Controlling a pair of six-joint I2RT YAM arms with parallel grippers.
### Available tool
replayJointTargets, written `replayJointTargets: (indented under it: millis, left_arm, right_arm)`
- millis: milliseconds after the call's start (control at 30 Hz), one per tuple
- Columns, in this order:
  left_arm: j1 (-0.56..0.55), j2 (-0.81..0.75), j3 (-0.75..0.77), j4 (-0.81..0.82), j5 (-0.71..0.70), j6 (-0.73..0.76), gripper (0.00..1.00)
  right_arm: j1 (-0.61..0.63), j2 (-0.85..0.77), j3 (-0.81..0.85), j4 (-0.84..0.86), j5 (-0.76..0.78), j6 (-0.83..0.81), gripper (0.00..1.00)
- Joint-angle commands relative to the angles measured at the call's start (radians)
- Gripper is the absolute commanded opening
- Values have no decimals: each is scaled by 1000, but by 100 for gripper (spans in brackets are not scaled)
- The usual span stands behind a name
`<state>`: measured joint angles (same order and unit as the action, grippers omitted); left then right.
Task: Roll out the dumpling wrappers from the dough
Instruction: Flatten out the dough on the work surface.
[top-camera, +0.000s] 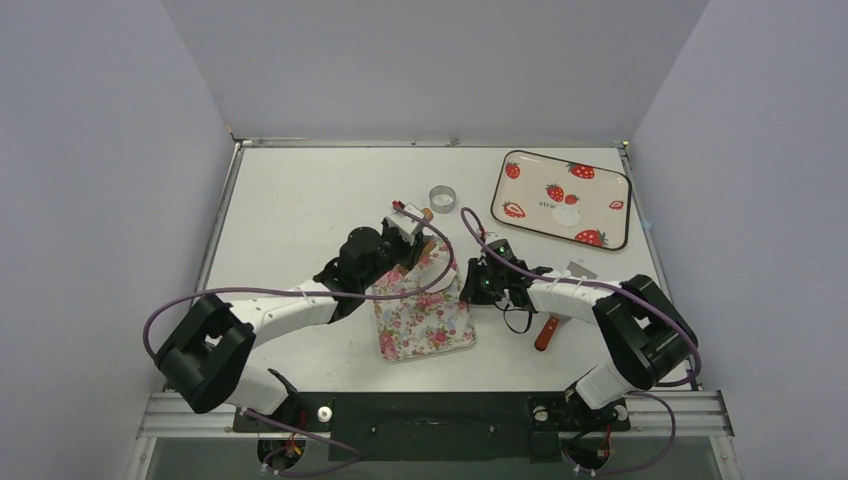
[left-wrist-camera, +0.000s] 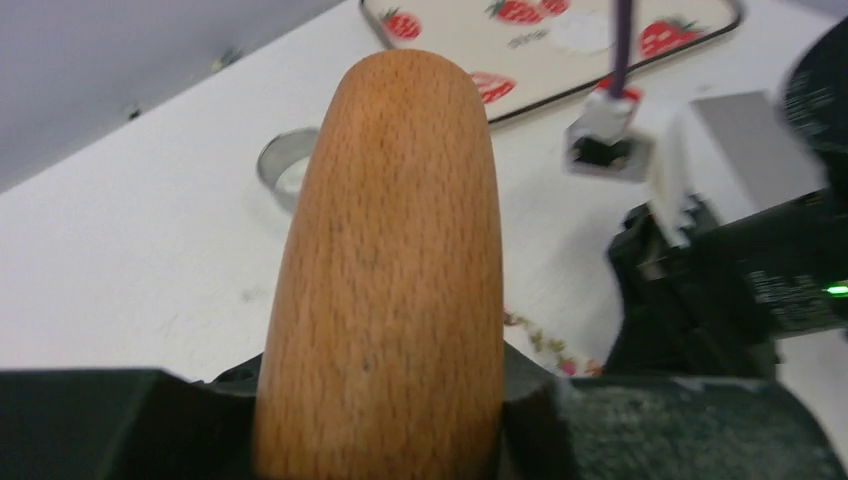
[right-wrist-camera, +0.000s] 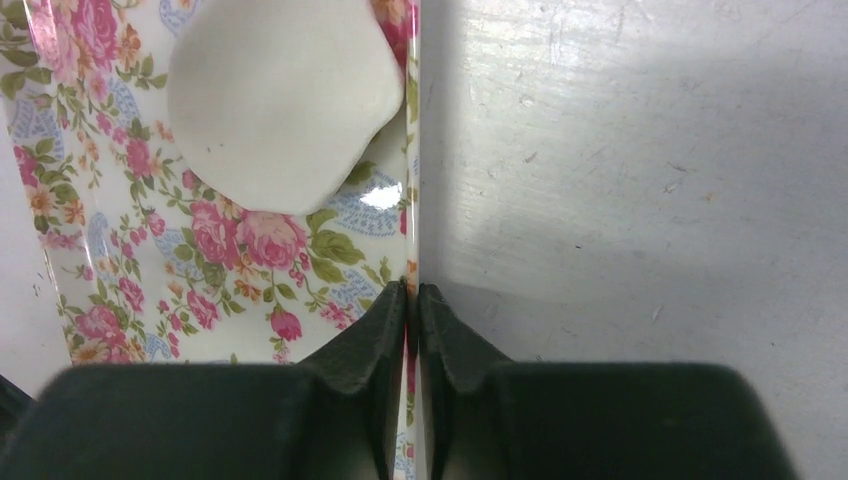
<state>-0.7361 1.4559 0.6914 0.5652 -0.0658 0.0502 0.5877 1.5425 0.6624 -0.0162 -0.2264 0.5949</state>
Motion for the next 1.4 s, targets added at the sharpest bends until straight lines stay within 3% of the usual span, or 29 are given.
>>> replayJointTargets:
  millis: [0, 33, 133, 500, 833, 1367]
  left_arm:
    - [-11, -62, 19, 102, 265, -91, 0]
    - [-16, -53, 17, 131, 284, -96, 0]
    - [-19, 13, 15, 186, 250, -78, 0]
    - [-73, 168, 57, 266, 177, 34, 0]
    - [-98, 153, -58, 226, 123, 7, 0]
    - [-138, 198, -88, 226, 84, -78, 0]
  right_arm:
    - [-19, -50, -29, -52, -13, -13, 14]
    - [-23, -57, -27, -51, -20, -12, 21]
    - [-32, -83, -8, -59, -39, -11, 28]
    - [-37, -68, -6, -58, -35, 5, 22]
    - [-37, -47, -31, -36, -17, 26, 22]
    - [-40, -51, -40, -59, -1, 23, 21]
